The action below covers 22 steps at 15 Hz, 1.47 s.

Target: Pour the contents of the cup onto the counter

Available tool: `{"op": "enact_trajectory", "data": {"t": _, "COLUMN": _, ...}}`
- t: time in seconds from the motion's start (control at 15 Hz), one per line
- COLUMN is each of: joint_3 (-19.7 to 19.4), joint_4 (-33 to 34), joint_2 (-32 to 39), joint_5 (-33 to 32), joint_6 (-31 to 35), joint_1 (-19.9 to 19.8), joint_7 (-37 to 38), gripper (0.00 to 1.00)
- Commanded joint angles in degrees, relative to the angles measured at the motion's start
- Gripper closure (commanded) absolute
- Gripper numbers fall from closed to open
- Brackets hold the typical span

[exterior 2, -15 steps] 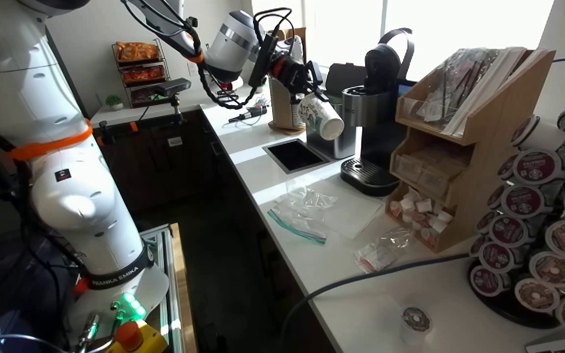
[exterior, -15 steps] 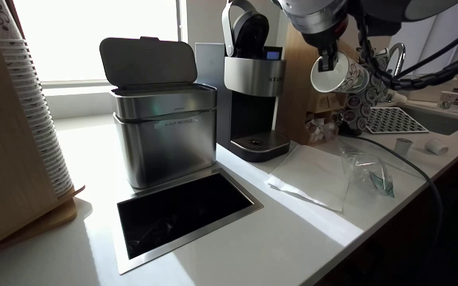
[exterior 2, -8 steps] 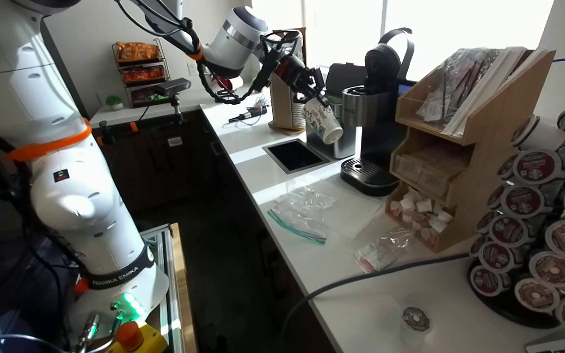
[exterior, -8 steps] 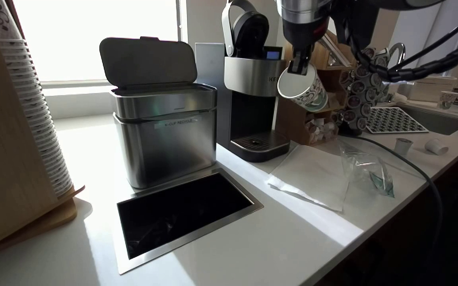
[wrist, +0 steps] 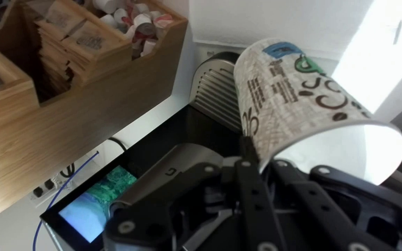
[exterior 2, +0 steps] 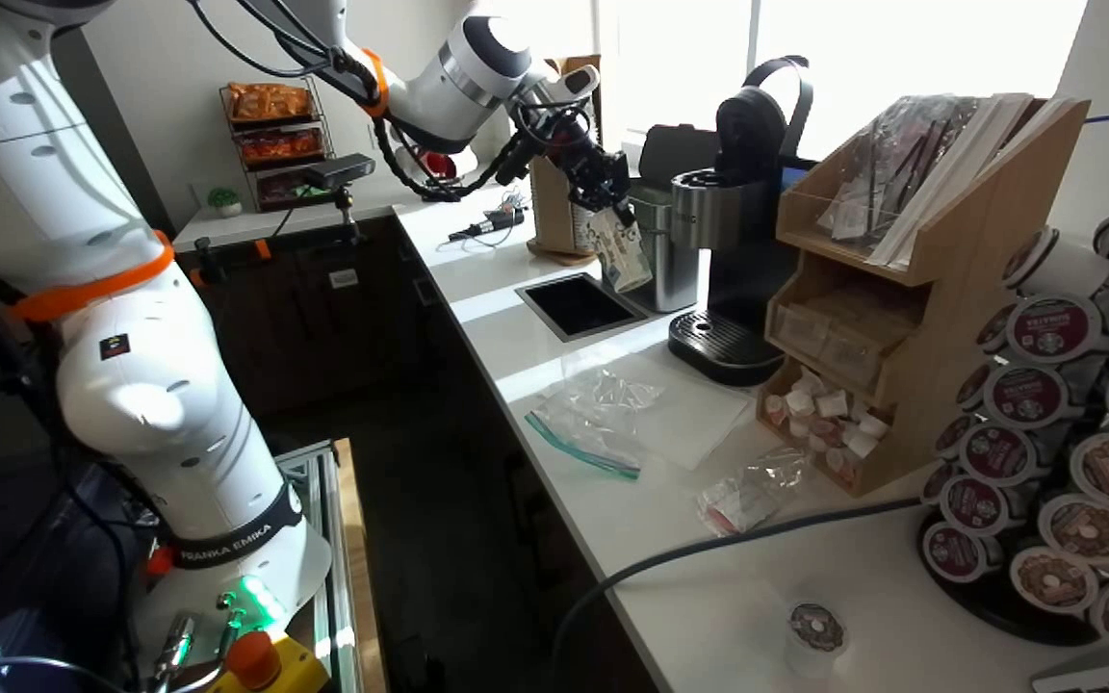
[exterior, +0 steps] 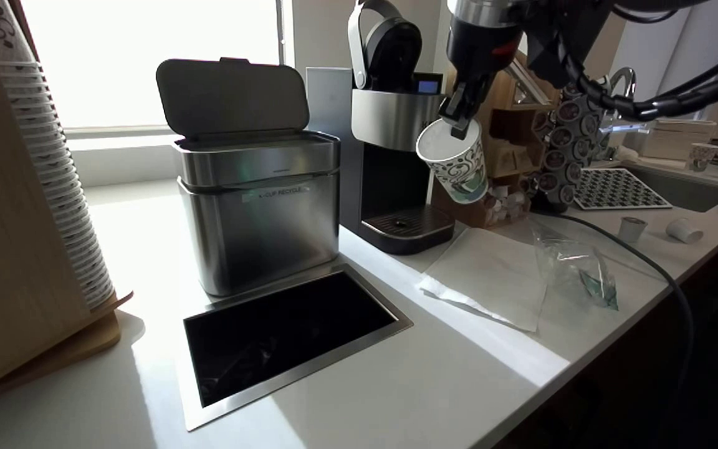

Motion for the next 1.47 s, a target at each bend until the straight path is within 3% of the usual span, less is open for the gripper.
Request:
{"op": "enact_trajectory", "data": {"t": 0.0, "joint_3": -0.8, "joint_4": -5.4, "joint_2": -4.0, "joint_5": 5.8, "joint_6": 5.3, "joint_1": -1.5, "joint_7": 0.4, "gripper": 0.99}}
{"op": "enact_trajectory", "data": {"t": 0.73, "joint_3": -3.1, "joint_4": -15.7, "joint_2": -5.8, "joint_5": 21.0, "joint_6": 26.4, "joint_1": -4.9, "joint_7": -8.3, "gripper": 0.99}}
{"op": "enact_trajectory", "data": {"t": 1.4, "joint_3": -4.9, "joint_4": -20.9, "joint_2": -6.2, "joint_5": 41.2, "joint_6": 31.1, "joint_1": -3.7, "joint_7": -21.2, "gripper": 0.99}}
